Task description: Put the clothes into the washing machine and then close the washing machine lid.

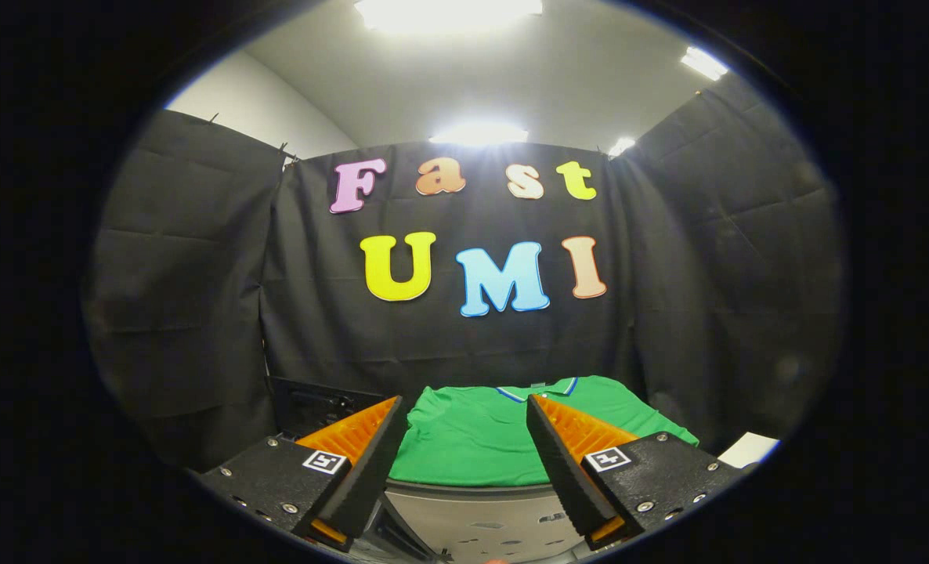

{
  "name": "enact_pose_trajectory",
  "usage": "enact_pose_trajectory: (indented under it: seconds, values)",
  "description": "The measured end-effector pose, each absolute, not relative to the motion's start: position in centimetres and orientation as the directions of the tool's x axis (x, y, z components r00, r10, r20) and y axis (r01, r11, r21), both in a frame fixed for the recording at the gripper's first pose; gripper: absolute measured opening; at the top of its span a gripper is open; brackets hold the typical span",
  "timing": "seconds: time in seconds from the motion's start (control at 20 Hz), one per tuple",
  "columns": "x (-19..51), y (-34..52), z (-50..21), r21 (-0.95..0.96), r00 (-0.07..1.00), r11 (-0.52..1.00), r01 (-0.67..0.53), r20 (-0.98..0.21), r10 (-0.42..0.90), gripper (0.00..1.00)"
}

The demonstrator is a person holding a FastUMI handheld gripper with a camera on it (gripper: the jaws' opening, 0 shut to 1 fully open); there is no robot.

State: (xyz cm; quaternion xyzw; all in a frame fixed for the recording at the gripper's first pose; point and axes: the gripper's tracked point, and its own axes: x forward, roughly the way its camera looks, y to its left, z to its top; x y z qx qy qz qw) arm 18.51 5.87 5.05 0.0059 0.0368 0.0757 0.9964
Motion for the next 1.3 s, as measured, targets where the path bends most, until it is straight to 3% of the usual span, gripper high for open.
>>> enact_pose_trajectory:
  seconds: [0.5, 0.8, 1.3]
  values:
    - [29.0, 4.4, 4.6, 0.022, 0.950, 0.986, -0.168, -0.262, 0.168, 0.95]
    - [33.9, 3.6, 0.1, 0.002, 0.861, 0.986, -0.165, -0.487, 0.145, 0.95]
    - [38.9, -1.1, -6.8, 0.015, 0.716, 0.996, -0.084, -0.694, 0.071, 0.95]
